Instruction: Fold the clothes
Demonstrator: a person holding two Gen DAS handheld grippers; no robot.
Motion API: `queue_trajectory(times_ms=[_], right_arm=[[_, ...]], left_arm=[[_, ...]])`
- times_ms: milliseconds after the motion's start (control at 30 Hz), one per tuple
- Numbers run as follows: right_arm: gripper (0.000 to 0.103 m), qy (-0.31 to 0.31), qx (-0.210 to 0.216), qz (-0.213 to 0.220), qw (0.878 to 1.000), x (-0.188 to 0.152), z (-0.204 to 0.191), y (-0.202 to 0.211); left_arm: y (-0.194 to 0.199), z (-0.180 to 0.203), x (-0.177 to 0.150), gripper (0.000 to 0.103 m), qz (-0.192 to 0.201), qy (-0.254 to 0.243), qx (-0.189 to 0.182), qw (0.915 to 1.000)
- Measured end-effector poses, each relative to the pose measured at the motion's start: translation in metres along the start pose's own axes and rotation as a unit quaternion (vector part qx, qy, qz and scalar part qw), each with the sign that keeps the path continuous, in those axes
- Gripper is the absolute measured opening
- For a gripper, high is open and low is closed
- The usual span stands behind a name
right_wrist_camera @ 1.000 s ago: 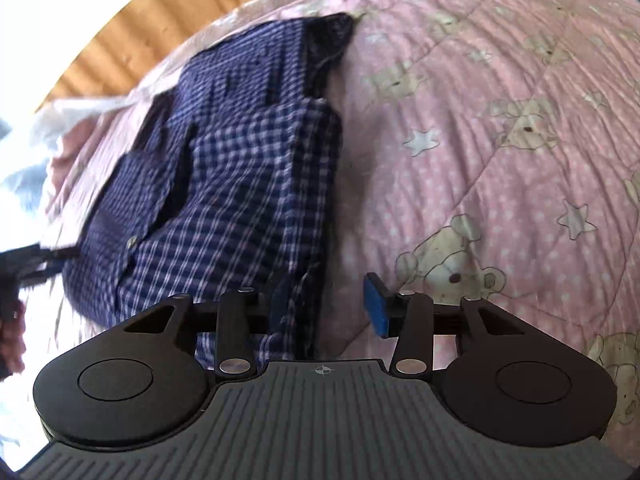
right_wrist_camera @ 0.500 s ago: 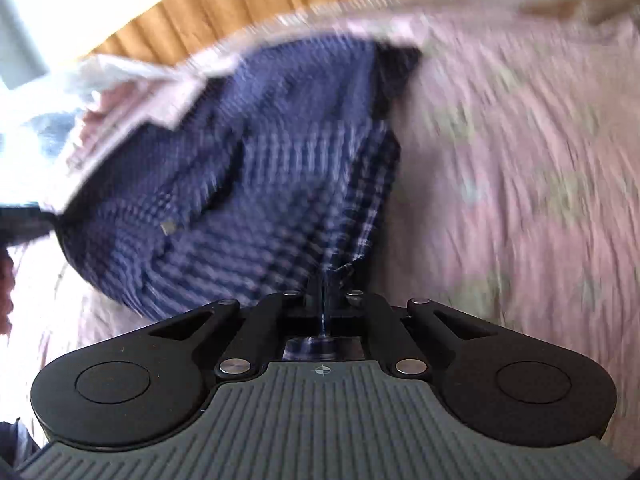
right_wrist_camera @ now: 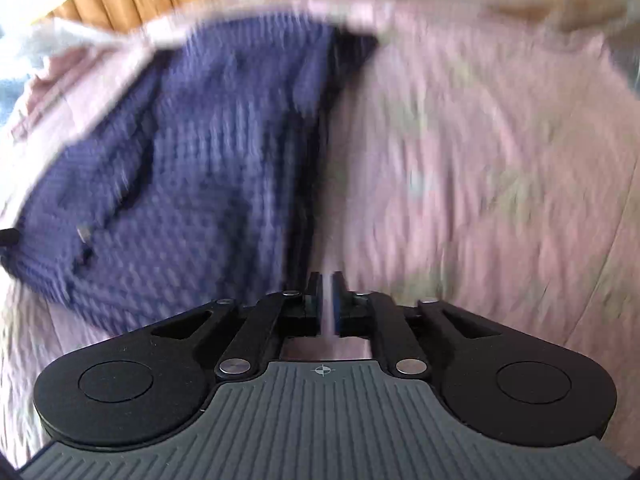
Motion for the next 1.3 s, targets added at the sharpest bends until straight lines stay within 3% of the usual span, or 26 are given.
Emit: queue_trajectory(times_ms=[100,167,267,367,400,467,533,600,633,667,700,767,800,833,933,1000,1100,1167,1233,1267,1300], right_arm=[[0.012,0.025,0.015,0.049,0.998,0.027,-0.020,0.014],[0.013,0.043,0.018,0.045,0.998,0.033,-0.028,-0.002],[0.014,0.070,0.022,0.040,0.997,0.043,-0.042,-0.025],[0.016,0.096,0.020,0.022,0.995,0.049,-0.051,-0.051],[0.018,0.096,0.009,-0.002,0.995,0.041,-0.043,-0.065],[0.020,0.082,0.034,0.003,0.996,0.036,-0.030,-0.068],[0.020,0.061,0.044,-0.017,0.997,0.042,-0.022,-0.064],[0.031,0.051,0.046,0.017,0.998,0.055,-0.018,-0.050],[0.049,0.054,0.047,0.040,0.997,0.062,-0.017,-0.045],[0.059,0.059,0.049,0.056,0.995,0.069,-0.017,-0.043],[0.059,0.067,0.055,0.059,0.994,0.075,-0.018,-0.049],[0.052,0.084,0.070,0.048,0.993,0.081,-0.022,-0.071],[0.037,0.093,0.081,0.036,0.992,0.082,-0.023,-0.083],[0.000,0.104,0.088,0.022,0.990,0.081,-0.022,-0.091],[0.000,0.141,0.041,0.012,0.989,0.083,-0.016,-0.098],[0.000,0.140,0.030,0.005,0.990,0.079,-0.009,-0.103],[0.005,0.132,0.043,0.003,0.990,0.081,-0.006,-0.104],[0.009,0.112,0.047,0.027,0.992,0.095,-0.008,-0.090],[0.010,0.091,0.075,0.061,0.991,0.106,-0.011,-0.069],[0.010,0.093,0.089,0.054,0.990,0.105,-0.013,-0.068],[0.010,0.107,0.099,0.021,0.989,0.098,-0.016,-0.078]], left_arm=[[0.002,0.011,0.020,0.047,0.035,-0.006,-0.008,0.9993],[-0.014,0.024,0.028,0.047,0.021,-0.034,-0.012,0.9991],[-0.058,0.037,0.022,0.047,-0.038,-0.076,-0.006,0.9963],[-0.085,0.038,0.011,0.043,-0.056,-0.127,0.018,0.9901],[-0.087,0.039,0.011,0.043,-0.062,-0.129,0.019,0.9896],[-0.082,0.040,0.018,0.043,-0.075,-0.113,0.024,0.9905],[-0.066,0.042,0.028,0.047,-0.054,-0.109,0.023,0.9923],[-0.057,0.043,0.039,0.055,-0.034,-0.103,0.032,0.9936],[-0.056,0.042,0.044,0.056,-0.028,-0.098,0.040,0.9940],[-0.058,0.041,0.049,0.056,-0.027,-0.095,0.048,0.9939],[-0.063,0.041,0.053,0.056,-0.027,-0.094,0.055,0.9937],[-0.071,0.043,0.062,0.055,-0.030,-0.102,0.070,0.9918],[-0.074,0.047,0.065,0.055,-0.028,-0.111,0.073,0.9907],[-0.077,0.053,0.069,0.055,-0.024,-0.123,0.070,0.9897],[-0.084,0.082,0.072,0.057,-0.018,-0.164,0.029,0.9858],[-0.104,0.086,0.061,0.060,-0.051,-0.193,0.033,0.9794],[-0.128,0.081,0.045,0.054,-0.094,-0.226,0.045,0.9686],[-0.137,0.075,0.039,0.062,-0.118,-0.235,0.041,0.9638],[-0.139,0.071,0.044,0.062,-0.137,-0.228,0.028,0.9637],[-0.143,0.073,0.057,0.060,-0.133,-0.229,0.025,0.9639],[-0.148,0.075,0.073,0.059,-0.124,-0.233,0.023,0.9642]])
Point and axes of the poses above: each gripper's, at about its wrist camera, not at the fingertips, and y roughly against the way its jaws point, z to its right, x to its top, the point moved 5 cm from there along -y, roughly the way its jaws point, and after that the axes turned 2 degrees about -z, right-handed, at the moved point
